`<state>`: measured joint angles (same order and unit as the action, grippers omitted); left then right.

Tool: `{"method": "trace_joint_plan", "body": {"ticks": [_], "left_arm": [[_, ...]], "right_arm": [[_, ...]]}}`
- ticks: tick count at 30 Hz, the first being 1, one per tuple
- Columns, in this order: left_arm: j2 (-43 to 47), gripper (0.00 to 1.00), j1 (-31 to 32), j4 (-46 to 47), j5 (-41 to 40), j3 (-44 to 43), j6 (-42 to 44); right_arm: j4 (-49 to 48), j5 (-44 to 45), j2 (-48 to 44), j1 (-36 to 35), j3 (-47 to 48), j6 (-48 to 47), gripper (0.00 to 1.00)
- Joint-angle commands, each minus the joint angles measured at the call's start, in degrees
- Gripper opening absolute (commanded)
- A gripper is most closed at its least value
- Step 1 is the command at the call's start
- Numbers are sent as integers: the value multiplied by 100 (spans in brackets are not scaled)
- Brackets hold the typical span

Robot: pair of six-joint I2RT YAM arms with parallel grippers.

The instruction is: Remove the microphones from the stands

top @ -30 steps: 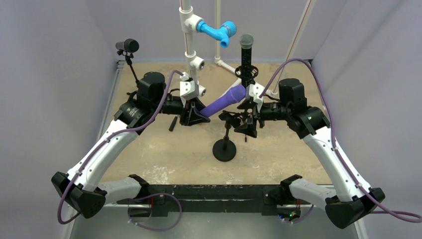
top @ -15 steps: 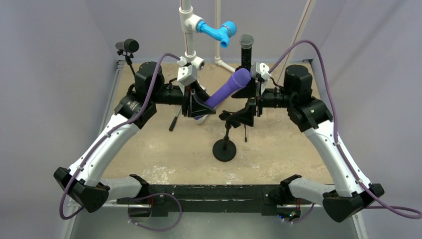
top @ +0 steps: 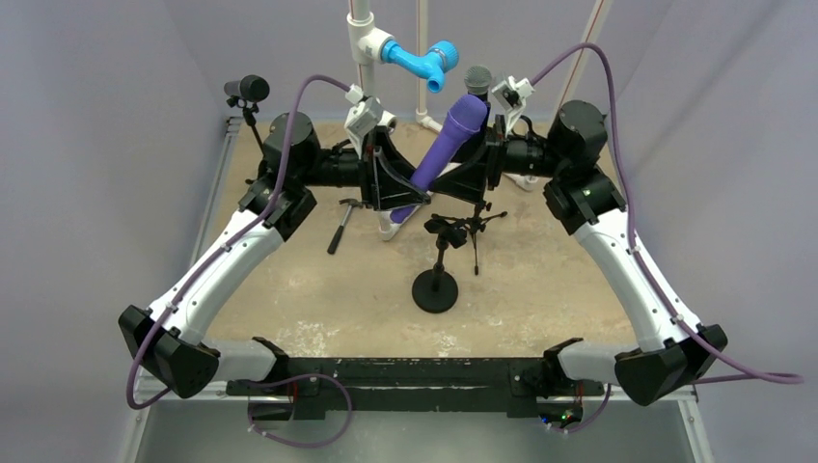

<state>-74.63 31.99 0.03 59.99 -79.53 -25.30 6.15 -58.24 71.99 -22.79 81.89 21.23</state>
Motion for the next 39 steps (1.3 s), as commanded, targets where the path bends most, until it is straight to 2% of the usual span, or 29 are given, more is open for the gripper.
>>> {"method": "trace_joint_plan", "body": {"ticks": [1,6,12,19,26,30,31,33,39], "left_arm": [[28,0,28,1034,92,247,-729],[57,0,37,1160,-18,512,-800],[69,0,171,671,-122,525,-395],[-24,0,235,790,-217,482,-559],[-108,0,233,1359,-302,529,-1106],[-135,0,233,1639,-353,578,-1367],[-132,0,237,1709,-351,605,-1417],[-130,0,237,1745,-355,622,-1434],[-93,0,235,1472,-406,640,-1214]], "right_arm": [[-1711,-220,83,84,23,1277,83],[-3167,-253,114,181,-353,2384,82],[-3222,-165,114,198,-448,2430,78],[-3315,-75,101,202,-644,2472,66],[-3556,-49,53,200,-839,2605,71],[-3602,-56,61,198,-849,2631,69],[-3624,-60,61,204,-854,2638,66],[-3687,-69,61,213,-873,2671,53],[-3855,-46,1,307,-936,2792,3]]}}
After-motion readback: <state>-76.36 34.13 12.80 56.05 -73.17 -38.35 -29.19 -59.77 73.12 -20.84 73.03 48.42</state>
